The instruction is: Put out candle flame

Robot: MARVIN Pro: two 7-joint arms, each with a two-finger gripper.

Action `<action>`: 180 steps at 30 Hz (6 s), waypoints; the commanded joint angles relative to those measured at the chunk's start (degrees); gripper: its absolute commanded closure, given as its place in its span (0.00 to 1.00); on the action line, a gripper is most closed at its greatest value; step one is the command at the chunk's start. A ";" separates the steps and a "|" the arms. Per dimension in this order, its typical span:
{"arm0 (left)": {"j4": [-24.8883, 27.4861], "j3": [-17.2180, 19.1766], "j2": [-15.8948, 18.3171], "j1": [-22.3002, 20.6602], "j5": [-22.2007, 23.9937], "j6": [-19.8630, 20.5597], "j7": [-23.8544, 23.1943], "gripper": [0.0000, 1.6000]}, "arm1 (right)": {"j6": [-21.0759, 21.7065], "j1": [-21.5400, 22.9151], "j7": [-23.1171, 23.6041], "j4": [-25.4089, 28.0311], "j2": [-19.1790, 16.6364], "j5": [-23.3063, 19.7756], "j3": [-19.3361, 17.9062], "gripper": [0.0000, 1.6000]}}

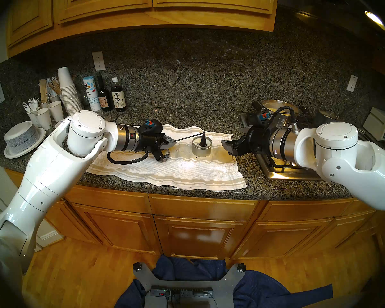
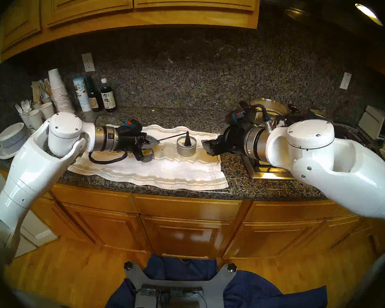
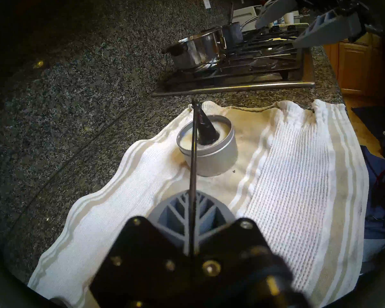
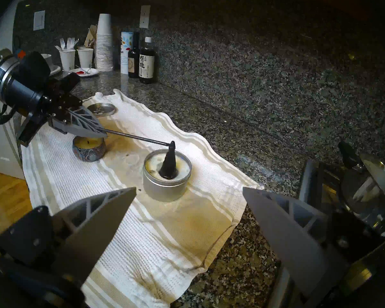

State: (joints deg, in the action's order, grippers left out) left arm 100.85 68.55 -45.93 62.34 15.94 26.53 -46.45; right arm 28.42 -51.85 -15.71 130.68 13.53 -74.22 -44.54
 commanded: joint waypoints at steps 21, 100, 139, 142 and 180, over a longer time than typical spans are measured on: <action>1.36 13.52 1.89 3.33 4.95 -1.34 5.44 1.00 | -0.43 1.43 0.05 0.05 -0.04 0.06 -1.42 0.00; -1.54 35.48 8.14 28.00 5.70 -2.44 10.59 1.00 | -0.44 1.45 0.07 0.05 -0.05 0.05 -1.42 0.00; -0.53 33.39 10.70 28.80 3.23 -2.64 10.10 0.82 | -0.44 1.46 0.10 0.05 -0.05 0.04 -1.43 0.00; -0.62 33.55 10.29 28.82 4.29 -2.12 9.26 0.80 | -0.44 1.47 0.11 0.04 -0.06 0.03 -1.43 0.00; 1.42 38.32 8.36 25.41 10.23 -1.55 8.74 0.00 | -0.43 1.41 -0.01 0.07 -0.03 0.09 -1.36 0.00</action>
State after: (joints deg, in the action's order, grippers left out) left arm 99.83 102.22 -36.32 91.30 22.85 25.91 -37.89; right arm 28.42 -51.84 -15.72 130.68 13.52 -74.22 -44.51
